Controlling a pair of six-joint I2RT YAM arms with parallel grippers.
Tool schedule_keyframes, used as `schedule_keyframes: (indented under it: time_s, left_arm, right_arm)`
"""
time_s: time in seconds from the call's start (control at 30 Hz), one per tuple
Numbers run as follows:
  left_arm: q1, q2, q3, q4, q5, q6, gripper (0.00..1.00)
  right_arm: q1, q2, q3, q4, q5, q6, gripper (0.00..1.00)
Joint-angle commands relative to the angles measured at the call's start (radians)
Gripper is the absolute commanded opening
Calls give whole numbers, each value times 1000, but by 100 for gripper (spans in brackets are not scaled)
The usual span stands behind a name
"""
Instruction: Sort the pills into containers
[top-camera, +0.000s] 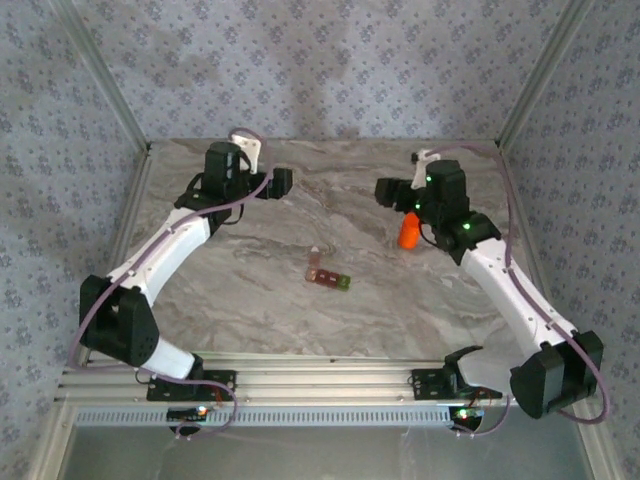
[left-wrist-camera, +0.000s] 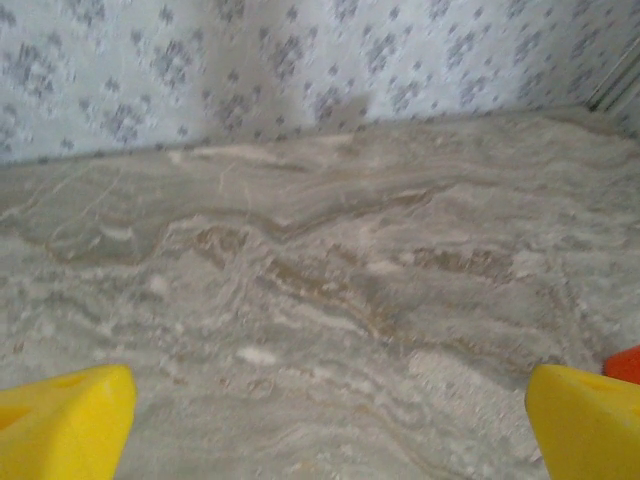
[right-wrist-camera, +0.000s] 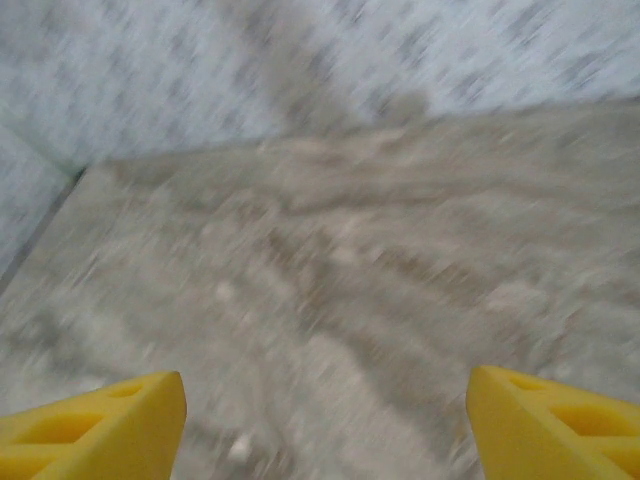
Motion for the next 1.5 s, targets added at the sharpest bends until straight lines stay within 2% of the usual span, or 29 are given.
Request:
schedule_keyframes:
  time_s: [0.0,0.13,0.3,0.47,0.63,0.67,1.47]
  left_arm:
    - [1,20,30,-114,4,-15,99]
    - [1,36,30,-207,13,-30,98]
    - [-1,62,11,-250,42,-48,85]
    - [-17,92,11,-277,65,-79,53]
    - [-44,128,26,-293,74,-85,4]
    - [-51,136,33,-301,73,-84,0]
    - [-108,307,169,-364,113,-53,0]
  right_arm:
    - [76,46,7,-238,-164,-3,76]
    - [138,111,-68,-248,-207,42,76]
    - [200,198,-151,-200,-192,60,76]
    - [233,275,-186,-157,-202,71,76]
    - [248,332,-198,-122,-196,87,76]
    - [249,343,-195,-118,-191,89,76]
    - [264,507,-83,-134,-160,93,74]
